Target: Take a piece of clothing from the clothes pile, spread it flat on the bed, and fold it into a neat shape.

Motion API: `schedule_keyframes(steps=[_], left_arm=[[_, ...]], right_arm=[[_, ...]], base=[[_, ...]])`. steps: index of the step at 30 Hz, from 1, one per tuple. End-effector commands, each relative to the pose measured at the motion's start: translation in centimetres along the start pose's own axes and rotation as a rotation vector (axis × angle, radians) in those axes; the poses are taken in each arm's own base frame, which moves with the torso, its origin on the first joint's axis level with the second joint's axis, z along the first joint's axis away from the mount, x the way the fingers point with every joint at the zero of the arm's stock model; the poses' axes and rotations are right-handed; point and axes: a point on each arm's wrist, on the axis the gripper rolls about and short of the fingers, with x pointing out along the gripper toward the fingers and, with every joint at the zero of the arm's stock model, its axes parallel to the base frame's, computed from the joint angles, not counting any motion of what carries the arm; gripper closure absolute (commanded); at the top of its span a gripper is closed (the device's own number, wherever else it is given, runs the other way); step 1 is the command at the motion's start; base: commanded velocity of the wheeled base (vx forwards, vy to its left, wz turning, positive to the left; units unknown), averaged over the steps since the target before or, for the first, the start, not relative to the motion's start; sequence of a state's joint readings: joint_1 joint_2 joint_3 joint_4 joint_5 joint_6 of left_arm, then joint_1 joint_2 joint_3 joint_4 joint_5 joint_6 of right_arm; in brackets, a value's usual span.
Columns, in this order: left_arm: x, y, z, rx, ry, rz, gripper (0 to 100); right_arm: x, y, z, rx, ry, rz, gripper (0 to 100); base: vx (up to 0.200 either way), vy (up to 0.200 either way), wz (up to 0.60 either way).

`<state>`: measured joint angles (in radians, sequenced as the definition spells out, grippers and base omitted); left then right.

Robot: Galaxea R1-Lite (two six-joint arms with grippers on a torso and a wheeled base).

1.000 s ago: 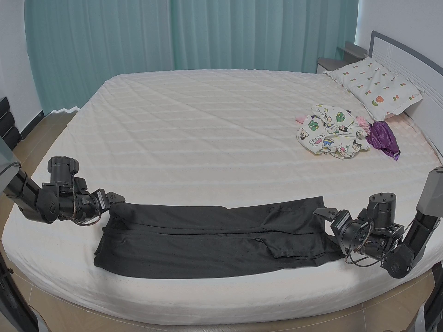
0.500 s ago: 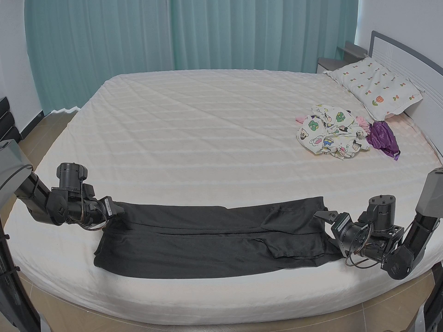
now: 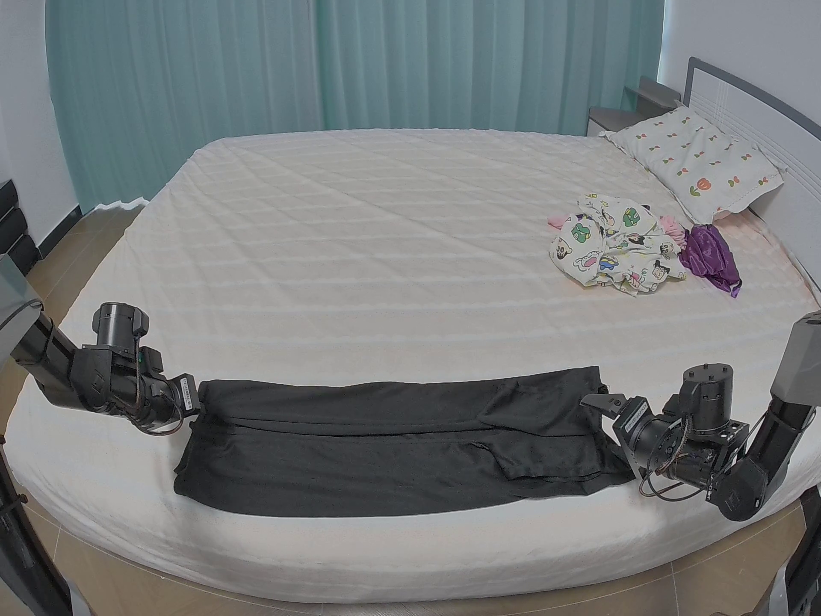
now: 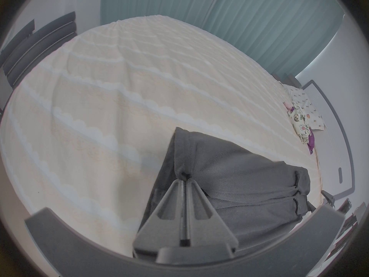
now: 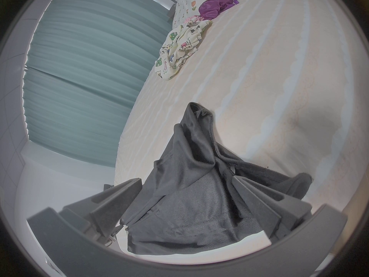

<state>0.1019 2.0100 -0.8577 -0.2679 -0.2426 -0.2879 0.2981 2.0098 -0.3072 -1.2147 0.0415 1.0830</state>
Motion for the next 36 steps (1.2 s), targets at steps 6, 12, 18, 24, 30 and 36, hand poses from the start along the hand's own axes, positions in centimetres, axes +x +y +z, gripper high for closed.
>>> schedule_keyframes(steps=[6, 12, 18, 24, 30, 36], left_arm=[[-0.9, 0.1, -0.2, 0.039, 0.038, 0.015, 100], [-0.9, 0.2, -0.9, 0.048, 0.108, 0.030, 100], [-1.5, 0.1, -0.5, 0.050, 0.086, 0.027, 0], [-2.0, 0.1, 1.5, 0.051, 0.020, -0.008, 0], [-1.0, 1.0, 1.6, 0.134, 0.054, -0.074, 0], [1.9, 1.9, 1.0, 0.219, 0.119, -0.117, 0]], right_arm=[[-0.2, 0.0, -0.1, -0.004, -0.006, 0.014, 0], [-0.1, -0.1, -0.1, -0.006, -0.009, 0.019, 0], [-0.2, -0.1, -0.1, -0.006, -0.009, 0.018, 0], [-0.1, -0.1, -0.1, -0.006, -0.008, 0.017, 0], [-0.3, -0.4, -0.3, -0.003, 0.001, 0.006, 0], [-0.3, -0.5, -0.4, -0.002, 0.005, 0.002, 0]], base=[[0.000, 0.000, 0.00], [0.000, 0.000, 0.00], [0.000, 0.000, 0.00], [0.000, 0.000, 0.00], [0.000, 0.000, 0.00], [0.000, 0.000, 0.00]])
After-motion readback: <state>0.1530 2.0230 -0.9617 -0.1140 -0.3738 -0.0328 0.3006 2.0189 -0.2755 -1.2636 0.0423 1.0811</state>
